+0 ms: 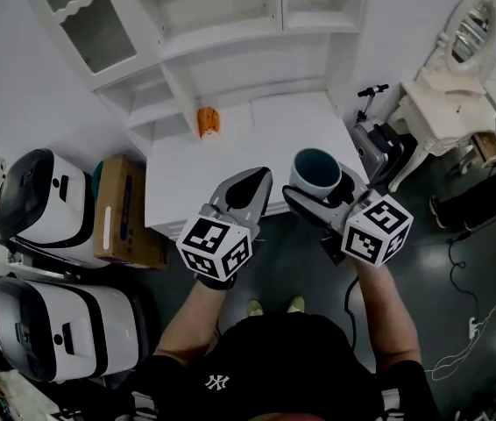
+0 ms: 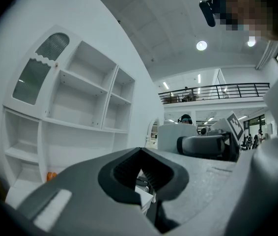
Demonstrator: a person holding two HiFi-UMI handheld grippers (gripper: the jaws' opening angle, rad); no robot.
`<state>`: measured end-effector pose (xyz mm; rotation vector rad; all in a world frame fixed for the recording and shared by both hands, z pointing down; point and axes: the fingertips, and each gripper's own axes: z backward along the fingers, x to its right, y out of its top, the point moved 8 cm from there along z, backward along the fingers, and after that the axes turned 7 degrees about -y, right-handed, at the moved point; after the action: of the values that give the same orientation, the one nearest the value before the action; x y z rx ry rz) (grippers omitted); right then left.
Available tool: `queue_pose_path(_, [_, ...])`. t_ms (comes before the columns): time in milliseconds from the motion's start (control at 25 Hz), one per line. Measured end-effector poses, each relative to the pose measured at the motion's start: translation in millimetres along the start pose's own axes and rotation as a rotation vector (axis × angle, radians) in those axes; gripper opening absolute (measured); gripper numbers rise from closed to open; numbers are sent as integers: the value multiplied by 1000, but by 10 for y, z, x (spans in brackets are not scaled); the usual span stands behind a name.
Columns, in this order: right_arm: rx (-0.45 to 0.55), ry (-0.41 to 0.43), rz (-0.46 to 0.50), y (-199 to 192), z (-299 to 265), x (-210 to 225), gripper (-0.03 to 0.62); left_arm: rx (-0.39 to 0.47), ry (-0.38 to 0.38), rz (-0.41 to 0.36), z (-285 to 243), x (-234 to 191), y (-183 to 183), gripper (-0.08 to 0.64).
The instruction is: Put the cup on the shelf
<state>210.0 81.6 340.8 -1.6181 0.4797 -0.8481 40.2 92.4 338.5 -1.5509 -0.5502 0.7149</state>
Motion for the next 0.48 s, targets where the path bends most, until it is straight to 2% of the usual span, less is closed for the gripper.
queue_pose_path(480, [-15,40,14,-39,142,205,402,7,44,10,-176,200,-113,0])
